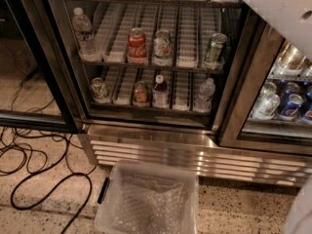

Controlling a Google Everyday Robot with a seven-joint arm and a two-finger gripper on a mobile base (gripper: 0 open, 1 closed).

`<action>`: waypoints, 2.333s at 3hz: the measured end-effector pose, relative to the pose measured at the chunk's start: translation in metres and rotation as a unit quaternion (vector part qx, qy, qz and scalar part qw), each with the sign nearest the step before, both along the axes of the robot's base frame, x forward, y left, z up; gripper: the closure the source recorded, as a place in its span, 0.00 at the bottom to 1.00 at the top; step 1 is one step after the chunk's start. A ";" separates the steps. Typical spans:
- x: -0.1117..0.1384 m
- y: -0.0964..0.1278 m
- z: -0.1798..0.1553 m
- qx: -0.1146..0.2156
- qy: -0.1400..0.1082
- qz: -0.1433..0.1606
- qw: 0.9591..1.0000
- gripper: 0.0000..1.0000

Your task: Pick pepsi can from top shelf of fridge

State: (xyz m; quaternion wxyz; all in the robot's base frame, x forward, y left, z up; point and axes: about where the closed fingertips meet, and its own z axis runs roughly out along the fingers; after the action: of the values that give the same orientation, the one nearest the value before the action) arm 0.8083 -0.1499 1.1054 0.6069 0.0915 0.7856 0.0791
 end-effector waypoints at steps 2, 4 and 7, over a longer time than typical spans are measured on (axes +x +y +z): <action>-0.038 0.008 0.027 0.059 0.036 0.037 0.997 1.00; -0.068 0.022 0.013 0.072 0.084 0.055 0.992 1.00; -0.181 0.067 -0.059 0.174 0.314 0.108 0.927 1.00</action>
Offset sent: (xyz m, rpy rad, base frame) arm -0.0634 0.0049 0.0512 0.1840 0.1294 0.1046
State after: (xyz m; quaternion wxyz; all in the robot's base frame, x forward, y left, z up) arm 0.6272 -0.0834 1.0460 0.2913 0.1310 0.9149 0.2469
